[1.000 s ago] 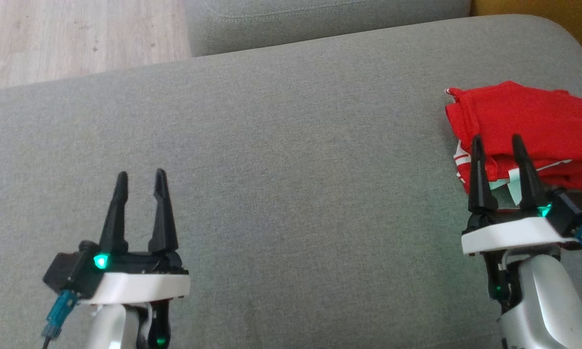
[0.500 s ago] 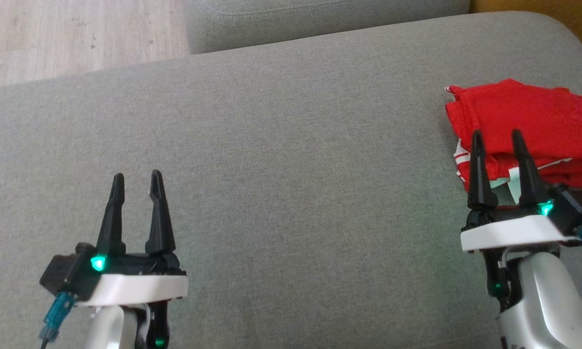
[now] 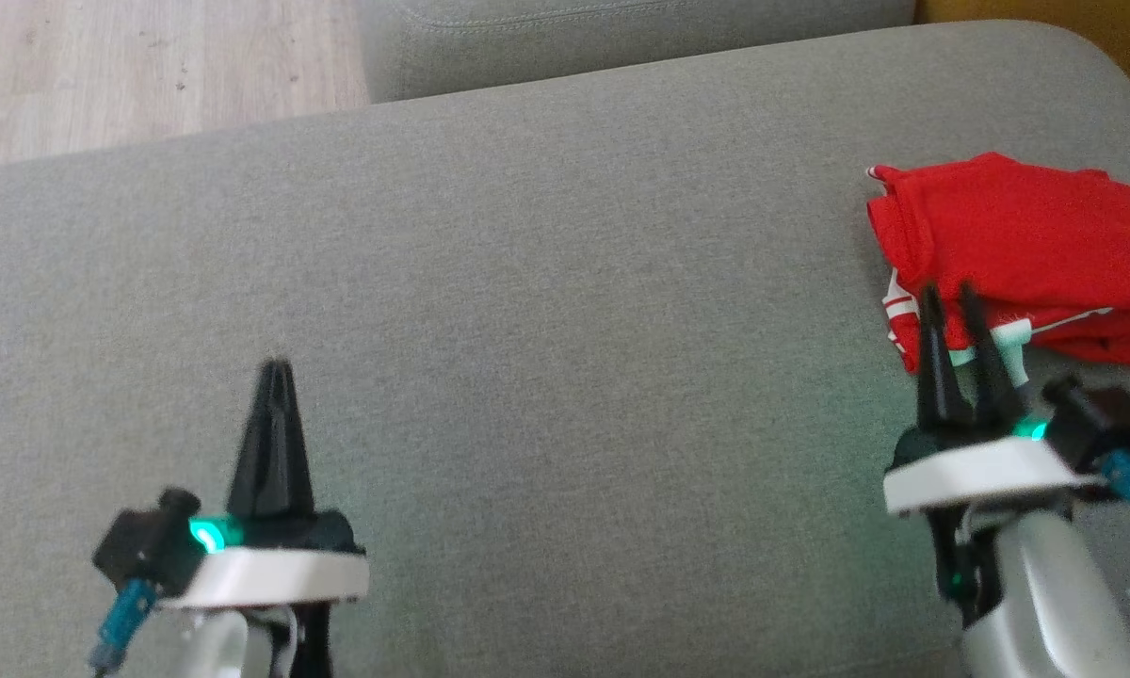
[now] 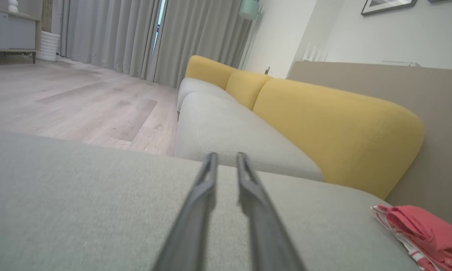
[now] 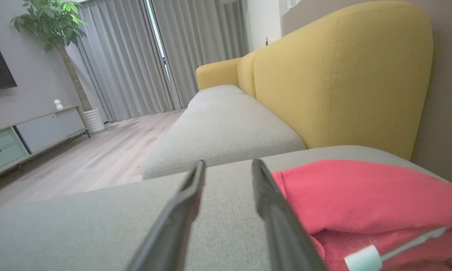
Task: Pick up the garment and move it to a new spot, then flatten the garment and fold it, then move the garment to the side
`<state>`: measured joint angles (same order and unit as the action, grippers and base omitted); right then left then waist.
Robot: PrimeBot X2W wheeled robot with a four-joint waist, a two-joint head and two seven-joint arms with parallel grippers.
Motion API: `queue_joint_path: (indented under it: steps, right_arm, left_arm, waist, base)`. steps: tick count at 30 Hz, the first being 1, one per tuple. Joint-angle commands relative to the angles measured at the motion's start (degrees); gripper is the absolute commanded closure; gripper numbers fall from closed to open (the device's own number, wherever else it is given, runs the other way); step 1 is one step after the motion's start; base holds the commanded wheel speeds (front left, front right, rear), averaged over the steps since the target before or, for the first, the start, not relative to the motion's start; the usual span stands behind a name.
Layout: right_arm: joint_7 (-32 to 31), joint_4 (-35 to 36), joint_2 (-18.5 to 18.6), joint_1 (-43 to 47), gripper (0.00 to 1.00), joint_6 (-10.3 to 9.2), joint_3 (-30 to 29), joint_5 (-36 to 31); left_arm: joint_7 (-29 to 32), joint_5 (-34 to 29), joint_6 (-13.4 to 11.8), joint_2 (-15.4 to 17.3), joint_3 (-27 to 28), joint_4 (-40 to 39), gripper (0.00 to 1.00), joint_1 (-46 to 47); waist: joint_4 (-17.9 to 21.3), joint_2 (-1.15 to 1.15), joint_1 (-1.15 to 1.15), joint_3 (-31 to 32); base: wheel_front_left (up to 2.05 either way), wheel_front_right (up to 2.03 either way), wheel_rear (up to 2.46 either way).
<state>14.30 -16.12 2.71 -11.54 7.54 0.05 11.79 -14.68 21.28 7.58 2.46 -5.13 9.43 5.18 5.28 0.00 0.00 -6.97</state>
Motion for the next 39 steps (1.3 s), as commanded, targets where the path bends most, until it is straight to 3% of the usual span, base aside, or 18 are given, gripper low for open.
queue_joint_path:
  steps: [1,39]
  right_arm:
    - [0.0,-0.7,-0.1,0.6,1.00,0.00,0.0,0.1]
    - [-5.2,-0.1,0.9,2.3,1.00,-0.02,-0.7,25.4]
  left_arm:
    - [0.0,0.1,0.0,0.0,-0.1,0.8,1.00,-0.4]
    - [5.3,22.6,0.0,1.1,2.0,2.2,1.00,-0.2]
  waist:
    - [0.0,0.00,0.00,0.0]
    - [-1.6,0.00,0.00,2.1]
  base:
    - [0.00,0.00,0.00]
    - [0.00,0.00,0.00]
